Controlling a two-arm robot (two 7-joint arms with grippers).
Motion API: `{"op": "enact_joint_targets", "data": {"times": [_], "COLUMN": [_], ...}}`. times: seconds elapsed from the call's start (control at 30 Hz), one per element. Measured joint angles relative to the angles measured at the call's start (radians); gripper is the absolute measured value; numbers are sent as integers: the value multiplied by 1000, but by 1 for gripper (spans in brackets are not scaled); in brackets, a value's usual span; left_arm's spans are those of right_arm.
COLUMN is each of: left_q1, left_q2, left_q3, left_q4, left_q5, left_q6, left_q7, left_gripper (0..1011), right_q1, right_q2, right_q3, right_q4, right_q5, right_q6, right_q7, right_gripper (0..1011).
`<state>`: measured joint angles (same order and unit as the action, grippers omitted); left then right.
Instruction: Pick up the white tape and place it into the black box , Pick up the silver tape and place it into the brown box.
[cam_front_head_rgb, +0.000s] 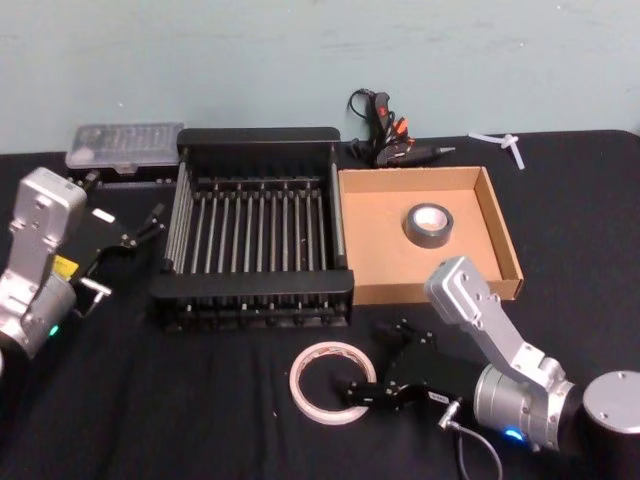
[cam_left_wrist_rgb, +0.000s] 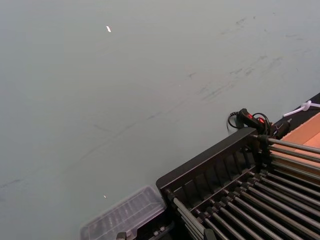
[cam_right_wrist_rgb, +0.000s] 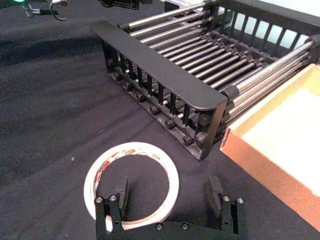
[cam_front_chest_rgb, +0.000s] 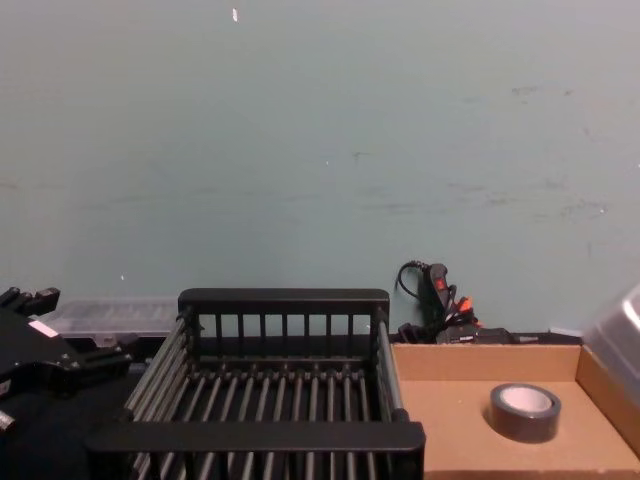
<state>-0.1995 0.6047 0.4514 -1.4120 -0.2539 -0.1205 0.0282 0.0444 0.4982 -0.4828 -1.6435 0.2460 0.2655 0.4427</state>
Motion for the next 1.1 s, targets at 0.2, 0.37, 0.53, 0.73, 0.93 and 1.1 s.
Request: {"op": "enact_joint_targets", "data": {"times": [0.2,0.37,0.53,0.73,0.93,1.1], "left_q1": [0,0,0,0,0,0], "left_q2": [0,0,0,0,0,0], "left_q3": [0,0,0,0,0,0], "left_q4": [0,0,0,0,0,0], "left_q5": [0,0,0,0,0,0], "left_q6": [0,0,0,0,0,0], "left_q7": [0,0,0,0,0,0], "left_gripper": [1001,1001,1001,1001,1001,1001], "right_q1": [7,11,13,15,15,16], "right_q2": [-8,-15,-19,-21,-24,-27], "right_q3": [-6,-9,-9,-11,-12,-13], "right_q4": [14,23,27,30,32,35], "right_q5": [-7,-13,-16,-23,-31,-38], "right_q6": [2,6,7,7,6,5], "right_q7": [0,0,0,0,0,-2], "right_gripper": [1002,1003,1002,1002,1002,1002]}}
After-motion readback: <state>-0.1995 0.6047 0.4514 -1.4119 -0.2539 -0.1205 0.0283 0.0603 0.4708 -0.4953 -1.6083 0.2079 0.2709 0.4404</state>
